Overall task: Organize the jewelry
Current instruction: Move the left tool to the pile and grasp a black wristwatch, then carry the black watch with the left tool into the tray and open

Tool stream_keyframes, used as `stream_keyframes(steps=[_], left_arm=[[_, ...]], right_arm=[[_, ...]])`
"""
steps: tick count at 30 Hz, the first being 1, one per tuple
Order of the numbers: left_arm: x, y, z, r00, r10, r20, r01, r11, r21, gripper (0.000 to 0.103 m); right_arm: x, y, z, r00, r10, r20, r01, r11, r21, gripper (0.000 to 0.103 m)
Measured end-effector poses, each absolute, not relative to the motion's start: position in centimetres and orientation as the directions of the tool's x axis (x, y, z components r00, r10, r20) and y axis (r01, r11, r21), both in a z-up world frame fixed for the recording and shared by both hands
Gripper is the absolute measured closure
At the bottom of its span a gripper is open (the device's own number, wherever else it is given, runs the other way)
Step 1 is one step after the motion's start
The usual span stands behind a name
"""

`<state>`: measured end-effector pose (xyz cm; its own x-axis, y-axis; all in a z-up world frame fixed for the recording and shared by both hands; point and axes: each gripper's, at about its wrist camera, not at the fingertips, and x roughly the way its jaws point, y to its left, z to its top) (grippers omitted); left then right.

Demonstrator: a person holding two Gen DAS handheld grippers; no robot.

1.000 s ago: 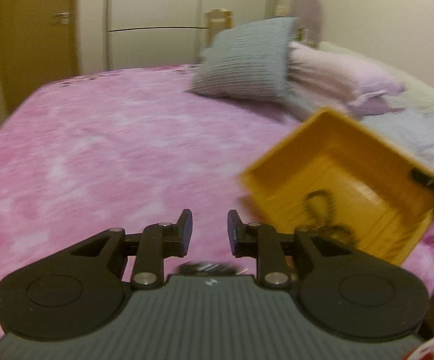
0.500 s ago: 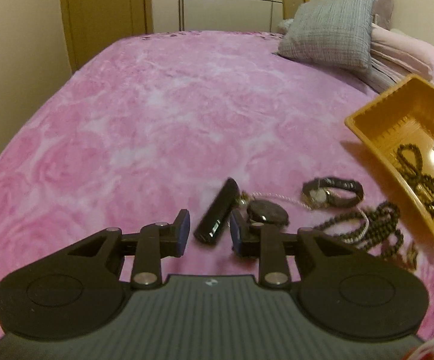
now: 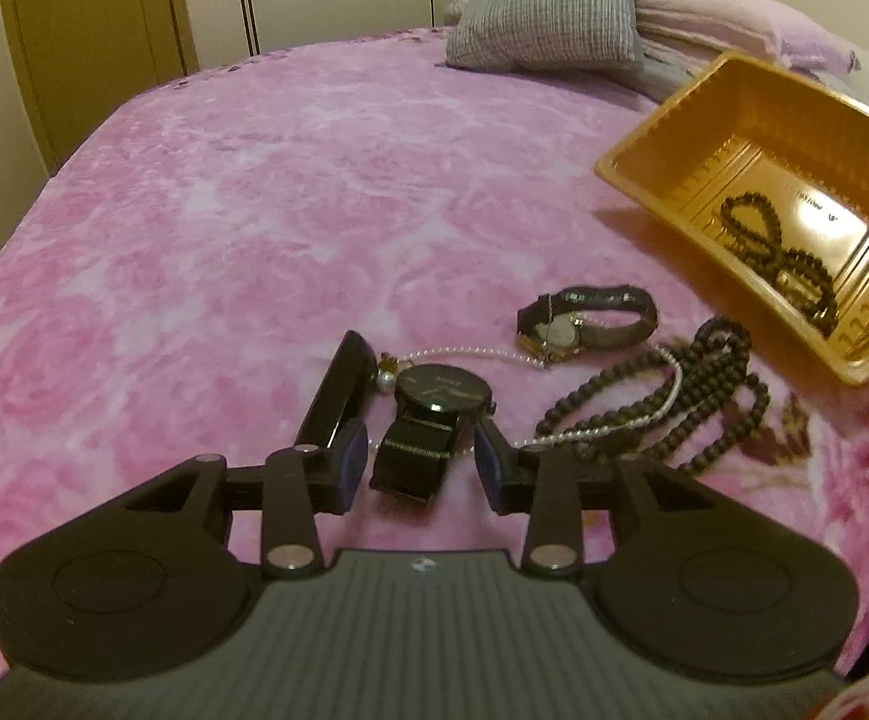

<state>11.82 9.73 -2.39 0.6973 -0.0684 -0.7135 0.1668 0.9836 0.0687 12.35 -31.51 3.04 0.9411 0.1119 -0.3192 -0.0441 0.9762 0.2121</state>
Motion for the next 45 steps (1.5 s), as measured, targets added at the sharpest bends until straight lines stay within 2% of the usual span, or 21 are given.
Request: stream_keyframes(steps=[2,3,4,8,19,27,35,45], left_arm=[[11.8,9.6,-2.5,0.689,-0.070,-0.721,0.170,0.983,0.067,0.069],[11.9,9.7,-2.5,0.687,-0.071,-0.723,0.171,0.983,0.066,0.072],[11.9,9.7,-2.4,0.688,-0.064,-0.722,0.169,0.983,0.074,0.080],[11.8,9.8,-1.4,0.701,-0.085,-0.708,0.173,0.983,0.054,0.084],[13.4,7.6,3.5,0.759,-0.145,-0.635,0.221,0.974,0.042,0.085],[14.5,2.7,6.4,0.780,-0.250,-0.574,0.311,0.950,0.009,0.085],[15.9,-4.3,5.4,0.720,-0.391,-0.574,0.430,0.900,-0.074,0.085],[17.0,-9.2,4.0,0.643,-0.491,-0.589,0.507,0.848,-0.153,0.085]], right_arm=[[12.4,-31.5,3.0,0.941,0.113,-0.319,-0.045,0.976,0.212,0.092],[12.4,-31.5,3.0,0.941,0.113,-0.318,-0.046,0.977,0.211,0.092],[12.4,-31.5,3.1,0.941,0.113,-0.318,-0.047,0.977,0.210,0.092],[12.4,-31.5,3.1,0.942,0.114,-0.317,-0.047,0.977,0.210,0.092],[12.5,-31.5,3.1,0.942,0.115,-0.315,-0.049,0.977,0.210,0.092],[12.4,-31.6,3.0,0.942,0.116,-0.315,-0.049,0.976,0.213,0.092],[12.4,-31.6,3.0,0.941,0.117,-0.318,-0.048,0.975,0.217,0.092],[12.3,-31.6,3.0,0.941,0.118,-0.318,-0.047,0.974,0.222,0.092]])
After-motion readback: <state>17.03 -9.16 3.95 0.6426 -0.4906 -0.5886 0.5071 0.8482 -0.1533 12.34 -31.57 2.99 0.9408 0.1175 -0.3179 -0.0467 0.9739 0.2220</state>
